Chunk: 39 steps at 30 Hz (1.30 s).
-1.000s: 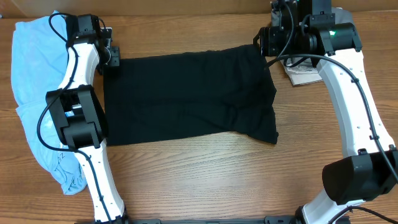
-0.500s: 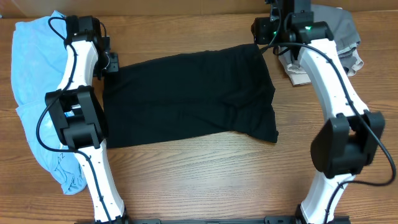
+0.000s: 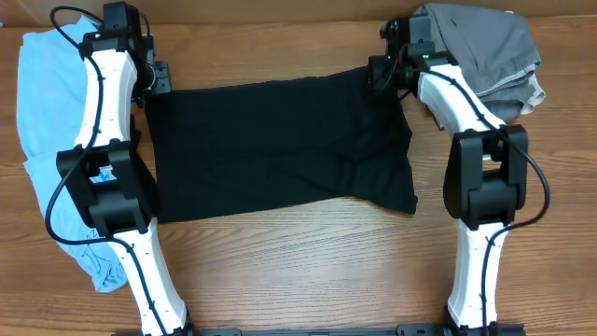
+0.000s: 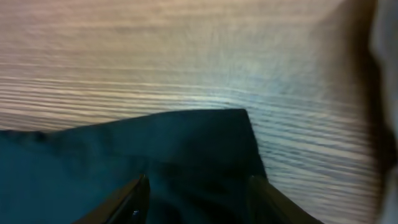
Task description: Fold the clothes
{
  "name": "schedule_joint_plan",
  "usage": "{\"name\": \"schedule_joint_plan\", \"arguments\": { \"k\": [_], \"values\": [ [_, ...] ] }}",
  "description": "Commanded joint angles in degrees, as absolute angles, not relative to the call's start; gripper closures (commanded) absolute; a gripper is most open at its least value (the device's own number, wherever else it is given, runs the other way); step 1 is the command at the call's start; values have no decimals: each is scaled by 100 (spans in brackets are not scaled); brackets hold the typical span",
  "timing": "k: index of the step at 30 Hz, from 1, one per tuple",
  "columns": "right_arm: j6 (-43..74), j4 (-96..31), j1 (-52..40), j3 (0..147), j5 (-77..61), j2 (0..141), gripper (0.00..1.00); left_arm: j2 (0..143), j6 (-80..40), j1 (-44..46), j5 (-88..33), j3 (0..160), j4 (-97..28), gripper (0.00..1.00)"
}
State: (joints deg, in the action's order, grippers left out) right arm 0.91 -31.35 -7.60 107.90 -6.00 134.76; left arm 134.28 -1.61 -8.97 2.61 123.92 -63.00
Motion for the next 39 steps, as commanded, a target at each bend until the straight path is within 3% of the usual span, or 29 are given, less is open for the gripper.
{"name": "schedule_joint_plan", "arguments": {
  "k": [1, 16, 18, 22, 24, 34, 39],
  "values": [
    [263, -2939, -788, 10873, -607, 13631, 46, 13303, -281, -858, 314, 12477, -6322, 96],
    [327, -2314, -786, 10871, -587, 14121, 48, 13303, -279, -860, 316, 12477, -6320, 96],
    [329, -2211, -788, 10871, -539, 14121, 55, 13303, -279, -858, 318, 12477, -6318, 96],
    [456, -2158, -794, 10873, -541, 14121, 87, 13303, -281, -858, 316, 12477, -6320, 96],
    [458, -2215, -803, 10873, -539, 14121, 94, 13303, -281, -860, 316, 12477, -6320, 96],
    [624, -3133, -742, 11668, -410, 13854, 96, 13303, -283, -858, 314, 12477, -6296, 96],
    [626, -4856, -744, 13192, -412, 13699, 96, 13303, -285, -862, 316, 12477, -6296, 96]
  ]
}}
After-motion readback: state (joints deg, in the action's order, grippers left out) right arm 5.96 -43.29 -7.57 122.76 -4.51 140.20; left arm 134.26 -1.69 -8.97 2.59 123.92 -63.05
